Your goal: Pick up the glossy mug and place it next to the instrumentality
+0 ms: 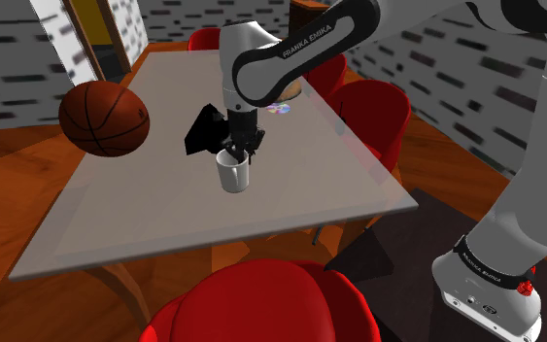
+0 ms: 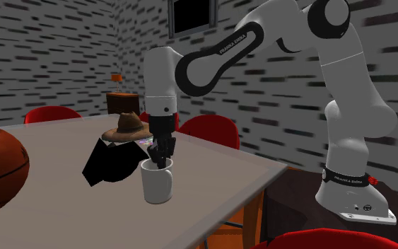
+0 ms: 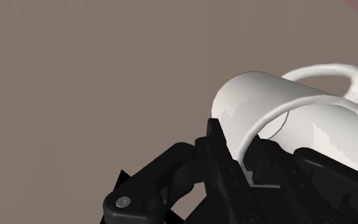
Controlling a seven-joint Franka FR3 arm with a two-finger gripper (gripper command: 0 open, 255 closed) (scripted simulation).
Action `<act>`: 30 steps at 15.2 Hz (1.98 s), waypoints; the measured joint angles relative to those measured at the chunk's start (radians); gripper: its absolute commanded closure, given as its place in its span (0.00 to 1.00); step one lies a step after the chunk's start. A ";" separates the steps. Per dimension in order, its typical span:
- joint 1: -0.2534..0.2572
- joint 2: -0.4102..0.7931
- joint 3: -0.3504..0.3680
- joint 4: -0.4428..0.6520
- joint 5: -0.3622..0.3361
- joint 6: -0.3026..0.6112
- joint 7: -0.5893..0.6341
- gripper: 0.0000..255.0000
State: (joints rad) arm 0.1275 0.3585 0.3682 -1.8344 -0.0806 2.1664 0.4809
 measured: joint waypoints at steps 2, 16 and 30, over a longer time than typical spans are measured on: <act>0.000 0.000 0.000 0.000 0.000 0.000 0.000 1.00; -0.005 -0.043 0.008 0.052 0.018 -0.092 -0.007 1.00; -0.011 -0.101 0.017 0.168 0.043 -0.262 -0.018 1.00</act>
State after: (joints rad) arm 0.1163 0.2574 0.3847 -1.6666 -0.0379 1.9040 0.4630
